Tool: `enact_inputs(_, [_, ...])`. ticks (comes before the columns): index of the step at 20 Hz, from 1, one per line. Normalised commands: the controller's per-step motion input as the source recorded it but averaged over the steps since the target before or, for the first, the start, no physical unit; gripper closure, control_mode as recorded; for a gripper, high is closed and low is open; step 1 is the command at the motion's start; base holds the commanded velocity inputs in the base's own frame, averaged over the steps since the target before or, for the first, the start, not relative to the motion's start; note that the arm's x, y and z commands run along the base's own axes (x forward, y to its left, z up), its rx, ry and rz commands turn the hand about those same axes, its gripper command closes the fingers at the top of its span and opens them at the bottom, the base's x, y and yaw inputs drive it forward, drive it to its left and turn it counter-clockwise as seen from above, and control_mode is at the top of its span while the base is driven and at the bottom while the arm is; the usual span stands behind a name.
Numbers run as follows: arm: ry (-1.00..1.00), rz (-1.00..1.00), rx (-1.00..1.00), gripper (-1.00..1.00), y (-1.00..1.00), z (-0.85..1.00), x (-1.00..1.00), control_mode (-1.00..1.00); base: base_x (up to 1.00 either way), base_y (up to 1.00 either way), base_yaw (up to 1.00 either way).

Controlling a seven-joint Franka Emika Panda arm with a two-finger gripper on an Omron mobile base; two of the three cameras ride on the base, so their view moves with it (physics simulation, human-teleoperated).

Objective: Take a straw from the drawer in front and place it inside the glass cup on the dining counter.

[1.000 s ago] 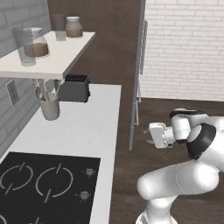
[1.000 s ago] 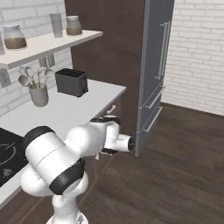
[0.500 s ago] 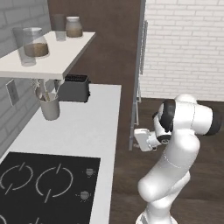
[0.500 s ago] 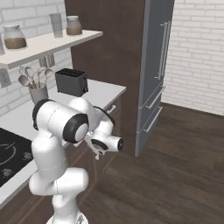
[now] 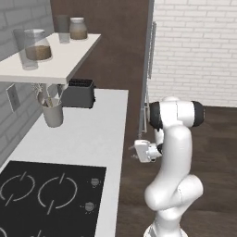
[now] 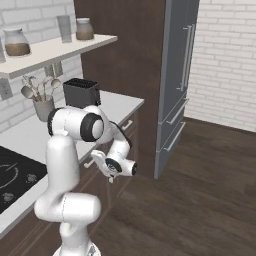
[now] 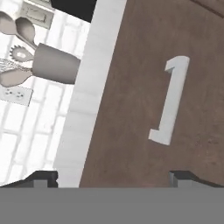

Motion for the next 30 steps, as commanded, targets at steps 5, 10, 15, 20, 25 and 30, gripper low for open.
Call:
enact_inputs(5, [-0.03,0.04,0.07,-1.00,0.16,-0.40,0.29,-1.00,0.00,0.00,0.00])
enact_inputs(10, [-0.06,0.05,0.06,-1.00,0.21,-0.31,0.25,-1.00,0.00,0.00,0.00])
enact_inputs(15, [-0.04,0.02,0.04,-1.00,0.22,-0.31,0.40,-1.00,0.00,0.00,0.00])
enact_inputs(20, [-0.01,0.01,0.03,-1.00,0.14,-0.32,0.44,-1.00,0.00,0.00,0.00])
enact_inputs(25, [-0.01,0.00,0.03,-1.00,0.13,-0.33,0.43,-1.00,0.00,0.00,0.00])
enact_inputs(30, [-0.01,0.01,0.02,-1.00,0.20,-0.28,0.39,-1.00,0.00,0.00,0.00])
